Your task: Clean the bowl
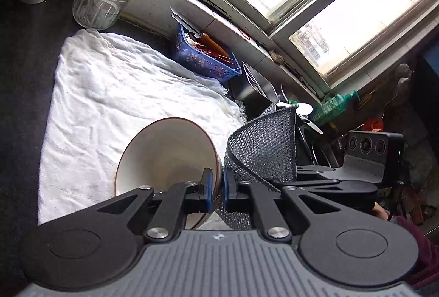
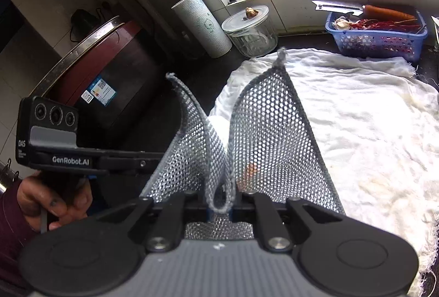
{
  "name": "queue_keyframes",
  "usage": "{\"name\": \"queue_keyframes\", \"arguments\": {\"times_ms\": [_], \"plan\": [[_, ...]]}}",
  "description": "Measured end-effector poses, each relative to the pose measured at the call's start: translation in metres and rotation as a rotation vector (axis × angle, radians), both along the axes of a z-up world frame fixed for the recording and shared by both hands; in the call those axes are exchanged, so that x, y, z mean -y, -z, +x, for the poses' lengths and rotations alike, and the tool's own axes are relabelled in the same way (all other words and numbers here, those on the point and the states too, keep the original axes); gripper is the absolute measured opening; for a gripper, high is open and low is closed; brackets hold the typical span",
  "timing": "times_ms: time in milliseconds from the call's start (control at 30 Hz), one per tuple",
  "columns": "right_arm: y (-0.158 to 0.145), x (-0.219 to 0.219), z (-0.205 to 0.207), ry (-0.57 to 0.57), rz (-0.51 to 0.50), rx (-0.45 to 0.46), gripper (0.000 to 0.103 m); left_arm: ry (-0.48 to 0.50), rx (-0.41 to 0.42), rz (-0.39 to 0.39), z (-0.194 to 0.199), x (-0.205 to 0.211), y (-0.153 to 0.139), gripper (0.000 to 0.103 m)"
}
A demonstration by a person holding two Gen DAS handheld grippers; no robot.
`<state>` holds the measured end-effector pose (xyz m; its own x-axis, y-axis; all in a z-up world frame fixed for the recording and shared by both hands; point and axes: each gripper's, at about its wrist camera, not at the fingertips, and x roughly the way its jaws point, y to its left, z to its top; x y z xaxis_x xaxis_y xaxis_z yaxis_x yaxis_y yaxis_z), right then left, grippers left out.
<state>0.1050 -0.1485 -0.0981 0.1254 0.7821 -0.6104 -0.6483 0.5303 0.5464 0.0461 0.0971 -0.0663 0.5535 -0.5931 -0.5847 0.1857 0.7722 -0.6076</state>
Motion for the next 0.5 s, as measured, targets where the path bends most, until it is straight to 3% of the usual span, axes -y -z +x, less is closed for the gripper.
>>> {"name": "queue_keyframes", "arguments": {"times_ms": [267, 333, 500], "plan": [[-0.011, -0.008, 0.014, 0.011, -0.010, 0.052, 0.011, 0.152, 0.092, 0.228, -0.021, 0.025, -0.010, 0.007], [-0.014, -0.014, 0.014, 0.000, -0.019, 0.070, 0.011, 0.154, 0.084, 0.231, -0.021, 0.026, -0.010, 0.007], [-0.011, -0.012, 0.015, 0.014, -0.013, 0.059, 0.011, 0.010, -0.030, -0.007, -0.010, 0.008, 0.007, 0.006]]}}
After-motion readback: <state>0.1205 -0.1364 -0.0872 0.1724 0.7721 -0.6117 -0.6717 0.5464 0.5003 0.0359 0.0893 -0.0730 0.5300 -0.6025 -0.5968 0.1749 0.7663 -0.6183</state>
